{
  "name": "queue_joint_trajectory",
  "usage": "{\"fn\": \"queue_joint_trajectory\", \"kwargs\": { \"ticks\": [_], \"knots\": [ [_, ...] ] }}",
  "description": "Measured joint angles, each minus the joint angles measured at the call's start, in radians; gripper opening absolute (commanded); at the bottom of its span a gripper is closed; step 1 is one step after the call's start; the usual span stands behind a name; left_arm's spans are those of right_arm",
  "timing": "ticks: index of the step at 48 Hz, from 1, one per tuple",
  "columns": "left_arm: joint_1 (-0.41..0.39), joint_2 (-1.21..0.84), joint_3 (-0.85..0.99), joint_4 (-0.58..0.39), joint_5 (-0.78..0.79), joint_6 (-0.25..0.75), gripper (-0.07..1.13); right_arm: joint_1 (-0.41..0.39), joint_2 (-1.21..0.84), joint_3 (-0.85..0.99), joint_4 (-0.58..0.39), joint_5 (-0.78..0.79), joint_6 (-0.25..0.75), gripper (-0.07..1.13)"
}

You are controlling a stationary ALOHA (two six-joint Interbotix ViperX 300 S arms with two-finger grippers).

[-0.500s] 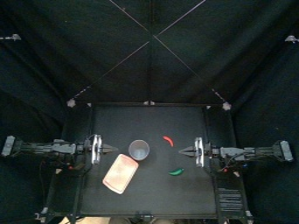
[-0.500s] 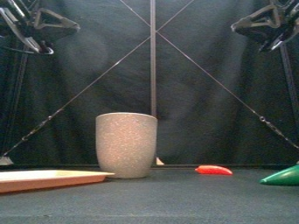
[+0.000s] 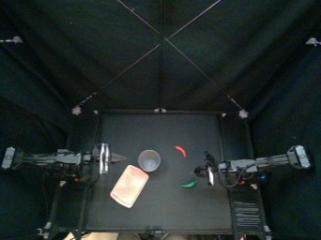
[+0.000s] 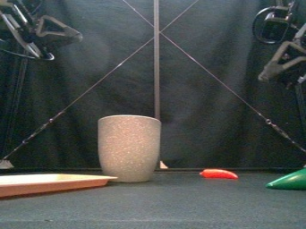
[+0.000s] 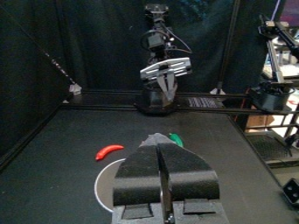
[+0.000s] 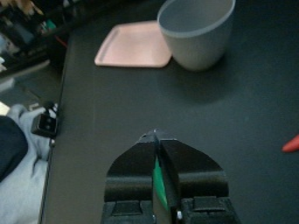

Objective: Pick the green pepper then place it on the pink plate
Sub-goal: Pick the green pepper

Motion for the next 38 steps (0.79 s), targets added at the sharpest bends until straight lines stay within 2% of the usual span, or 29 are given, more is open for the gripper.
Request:
{"fn": "queue_joint_trajectory", "kwargs": {
  "ticks": [12, 14, 24, 38],
  "knots": [
    [0.021, 0.0, 0.005, -0.006, 0.002, 0.0, 0.13, 0.04, 0.167, 0.005, 0.003, 0.011, 0.052, 0.86],
    [0.026, 0.0, 0.006, -0.009, 0.002, 0.0, 0.13, 0.041, 0.196, 0.005, 0.012, 0.005, 0.052, 0.91],
    [0.035, 0.0, 0.009, -0.023, 0.002, 0.0, 0.13, 0.043, 0.325, 0.003, 0.095, -0.002, 0.054, 0.93],
    [0.046, 0.0, 0.008, -0.028, 0.002, 0.0, 0.13, 0.115, 0.448, -0.026, 0.103, -0.012, 0.054, 0.93]
  ]
}}
